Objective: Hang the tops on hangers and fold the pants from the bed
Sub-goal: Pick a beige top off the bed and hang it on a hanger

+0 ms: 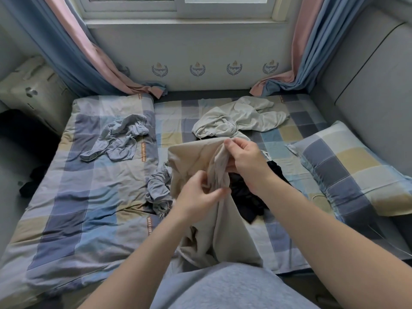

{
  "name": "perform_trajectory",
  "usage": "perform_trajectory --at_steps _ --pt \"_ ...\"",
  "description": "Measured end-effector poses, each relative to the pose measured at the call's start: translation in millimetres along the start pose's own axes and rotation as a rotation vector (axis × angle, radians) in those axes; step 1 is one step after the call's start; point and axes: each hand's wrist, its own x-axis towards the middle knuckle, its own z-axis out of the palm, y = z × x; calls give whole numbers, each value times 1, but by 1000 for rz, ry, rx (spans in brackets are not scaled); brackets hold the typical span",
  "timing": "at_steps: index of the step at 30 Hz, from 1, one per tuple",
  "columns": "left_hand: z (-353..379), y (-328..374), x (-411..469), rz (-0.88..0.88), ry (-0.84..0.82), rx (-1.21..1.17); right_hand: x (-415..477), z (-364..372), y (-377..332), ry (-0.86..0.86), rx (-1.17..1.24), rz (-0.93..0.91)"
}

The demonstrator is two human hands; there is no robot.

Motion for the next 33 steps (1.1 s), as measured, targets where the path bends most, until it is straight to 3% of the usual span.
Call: perform_trajectory --at_steps 4,7,9,12,15,18,22,26,33 --pt "14 -7 4 67 -5 -7 -7 9 -22 -101 172 -28" --pt "7 -7 11 69 59 -201 -9 9 -17 -108 201 -51" --pt "-3 -4 13 21 148 -363 -9 0 -1 -129 66 -39" --pt "-21 -2 16 -193 281 -616 -15 -14 42 -220 -253 76" --pt "-37 4 19 -324 344 -838 -32 -11 97 -269 -554 306" --pt "-46 12 20 -317 390 -924 -42 -5 141 -311 -667 518" --pt "-59 5 27 -325 446 -829 -30 -15 146 -160 -550 544" --pt "-64 -15 33 -323 278 -503 -6 -30 105 36 -435 299" --pt "-22 -20 18 132 -167 53 -3 -6 9 -143 -208 47"
